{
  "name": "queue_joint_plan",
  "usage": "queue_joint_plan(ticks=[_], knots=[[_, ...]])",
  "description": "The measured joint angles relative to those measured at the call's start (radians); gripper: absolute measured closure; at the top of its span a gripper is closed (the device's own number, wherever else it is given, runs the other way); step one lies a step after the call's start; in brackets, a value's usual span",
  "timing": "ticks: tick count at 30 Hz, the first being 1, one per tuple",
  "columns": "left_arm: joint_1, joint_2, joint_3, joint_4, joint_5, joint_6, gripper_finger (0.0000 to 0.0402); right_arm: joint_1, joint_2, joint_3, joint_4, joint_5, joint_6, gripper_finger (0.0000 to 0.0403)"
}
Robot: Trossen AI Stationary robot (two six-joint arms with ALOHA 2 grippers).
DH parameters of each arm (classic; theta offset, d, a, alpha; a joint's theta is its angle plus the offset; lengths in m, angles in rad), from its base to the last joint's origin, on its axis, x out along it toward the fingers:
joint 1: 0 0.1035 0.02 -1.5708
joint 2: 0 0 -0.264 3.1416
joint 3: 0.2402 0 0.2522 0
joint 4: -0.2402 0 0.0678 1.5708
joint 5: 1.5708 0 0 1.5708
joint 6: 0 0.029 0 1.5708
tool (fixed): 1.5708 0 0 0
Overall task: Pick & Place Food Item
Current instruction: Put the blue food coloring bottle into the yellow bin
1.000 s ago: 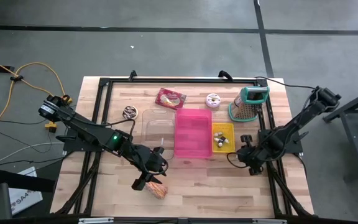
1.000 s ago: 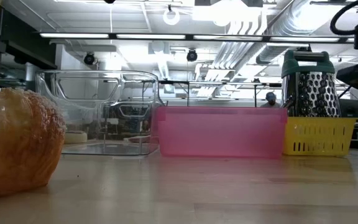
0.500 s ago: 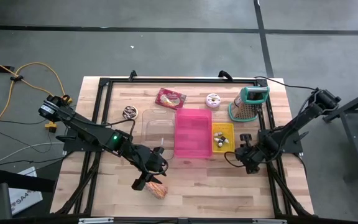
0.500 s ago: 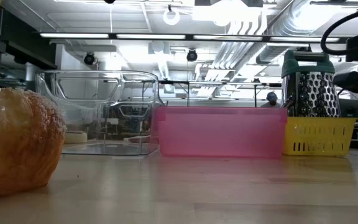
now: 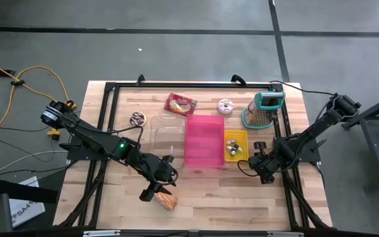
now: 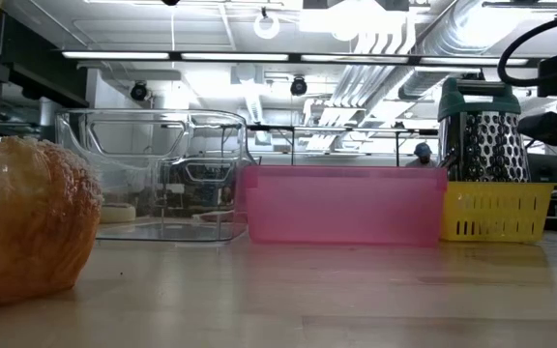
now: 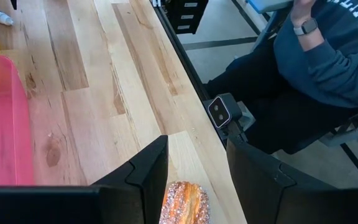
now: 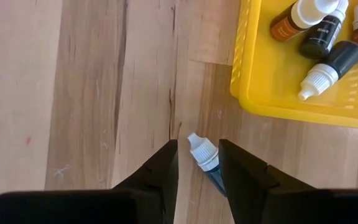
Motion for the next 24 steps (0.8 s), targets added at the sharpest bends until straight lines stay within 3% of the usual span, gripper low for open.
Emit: queue_joint_plan(ticks=[11,24], knots=[[0.000,0.000,0.000,0.000,0.000,0.000,0.0242,0.000,0.000,0.000,0.000,0.001,0.000,0.0226],[0.000,0.000,0.000,0.000,0.000,0.000,0.0242,-0.024,0.000,0.000,0.010,-0.048,-0.017,0.0234]])
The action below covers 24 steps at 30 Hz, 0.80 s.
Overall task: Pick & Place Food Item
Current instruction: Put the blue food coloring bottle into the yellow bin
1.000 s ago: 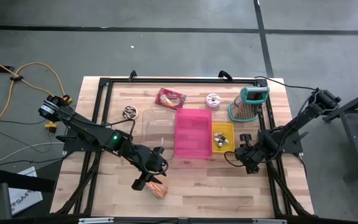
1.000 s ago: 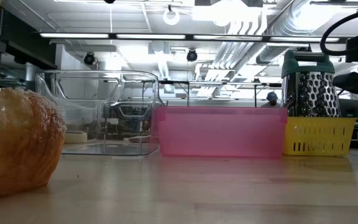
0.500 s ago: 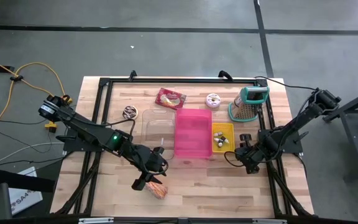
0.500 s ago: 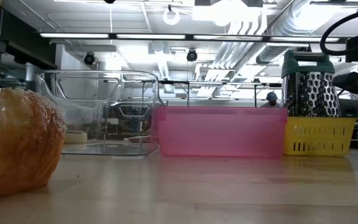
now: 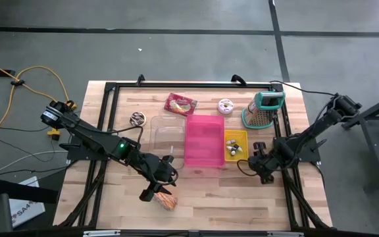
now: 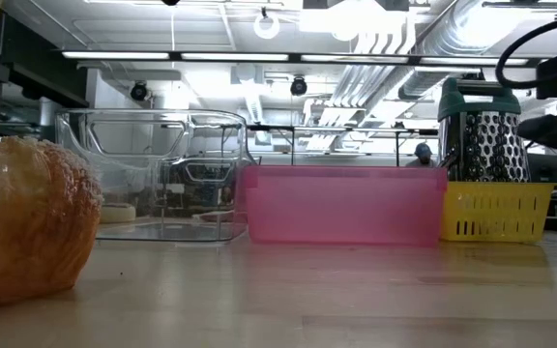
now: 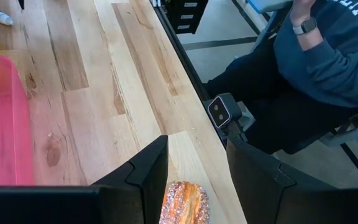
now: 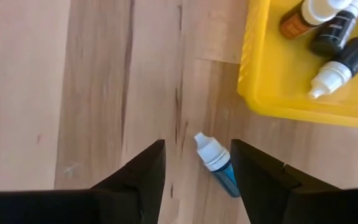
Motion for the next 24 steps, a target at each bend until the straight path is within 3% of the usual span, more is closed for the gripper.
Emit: queue_joint_plan(ticks=[13,24], knots=[[0.000,0.000,0.000,0.000,0.000,0.000,0.0242,-0.105,0.000,0.000,0.003,-0.001,0.014,0.0237],[0.000,0.000,0.000,0.000,0.000,0.000,0.0242,-0.148,0.000,0.000,-0.072,-0.070,0.157,0.0237]])
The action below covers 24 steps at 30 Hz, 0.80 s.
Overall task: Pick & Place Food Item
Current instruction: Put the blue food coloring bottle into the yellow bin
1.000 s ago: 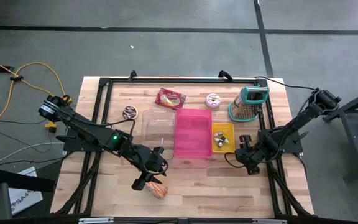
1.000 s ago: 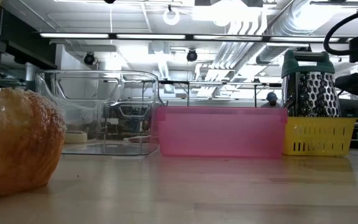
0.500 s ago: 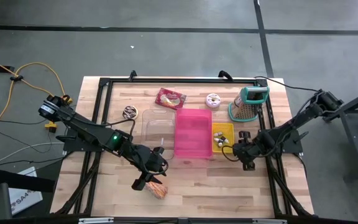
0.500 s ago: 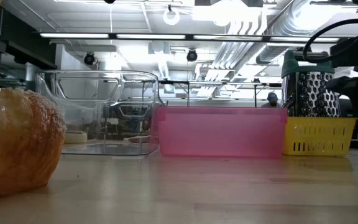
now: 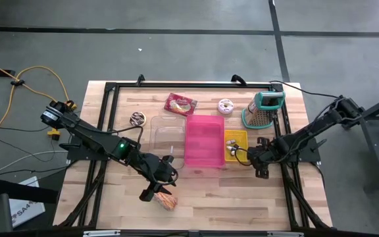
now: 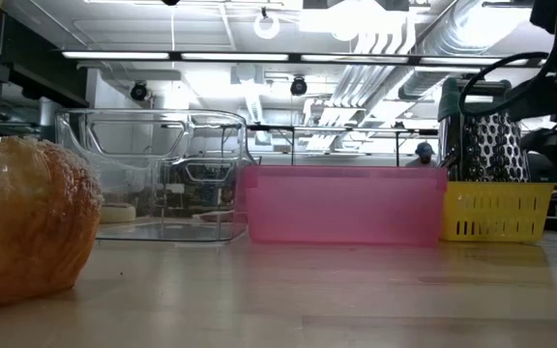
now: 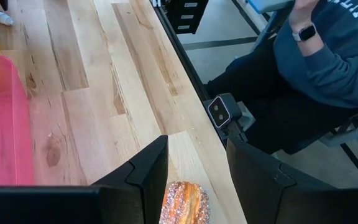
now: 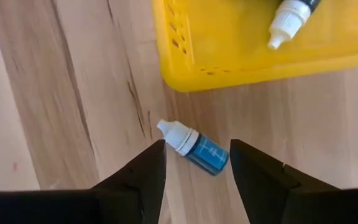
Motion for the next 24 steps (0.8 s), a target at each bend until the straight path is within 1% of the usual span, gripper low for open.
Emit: queue_joint_plan(ticks=[5,11,15,19,24], knots=[[0.000,0.000,0.000,0.000,0.000,0.000,0.0242,0.000,-0.004,0.000,0.011,-0.025,-0.051,0.0237],[0.000,0.000,0.000,0.000,0.000,0.000,0.0242,0.000,-0.025,0.000,0.063,-0.089,-0.096,0.0237],[0.000,0.000,0.000,0.000,0.000,0.000,0.0242,0.000,-0.046,0.000,0.095,-0.103,-0.105,0.0237],[0.000,0.000,0.000,0.000,0.000,0.000,0.0242,0.000,-0.067,0.001,0.140,-0.122,-0.157,0.0237],[0.000,0.000,0.000,0.000,0.000,0.000,0.0242,-0.027,-0.083,0.073,0.090,-0.129,-0.213,0.0237]])
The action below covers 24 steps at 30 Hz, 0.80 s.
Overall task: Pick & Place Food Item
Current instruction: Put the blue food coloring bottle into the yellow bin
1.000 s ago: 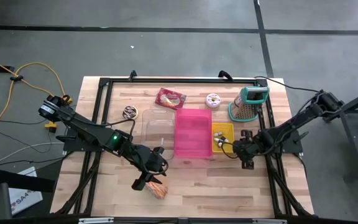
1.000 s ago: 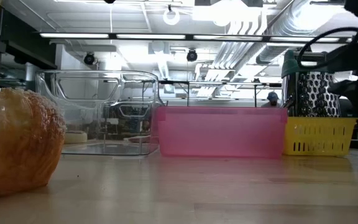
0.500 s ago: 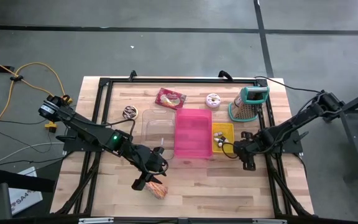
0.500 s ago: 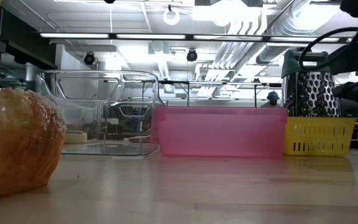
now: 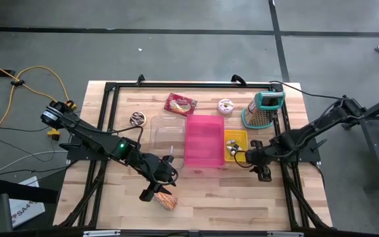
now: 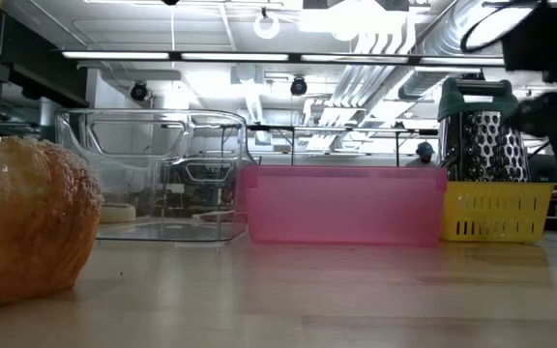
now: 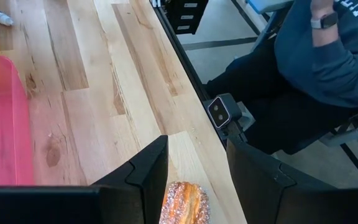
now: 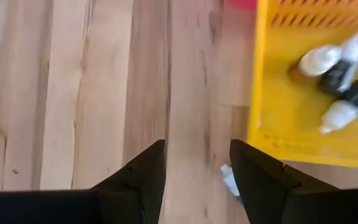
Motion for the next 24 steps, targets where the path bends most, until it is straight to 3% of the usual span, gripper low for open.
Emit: queue_joint_plan(ticks=[4,11,24], knots=[[0.000,0.000,0.000,0.000,0.000,0.000,0.0242,-0.028,0.000,0.074,-0.096,0.032,-0.066,0.0237],[0.000,0.000,0.000,0.000,0.000,0.000,0.0242,-0.051,-0.004,0.076,-0.154,0.010,-0.072,0.0237],[0.000,0.000,0.000,0.000,0.000,0.000,0.0242,-0.142,-0.038,0.123,-0.095,-0.036,-0.083,0.0237]])
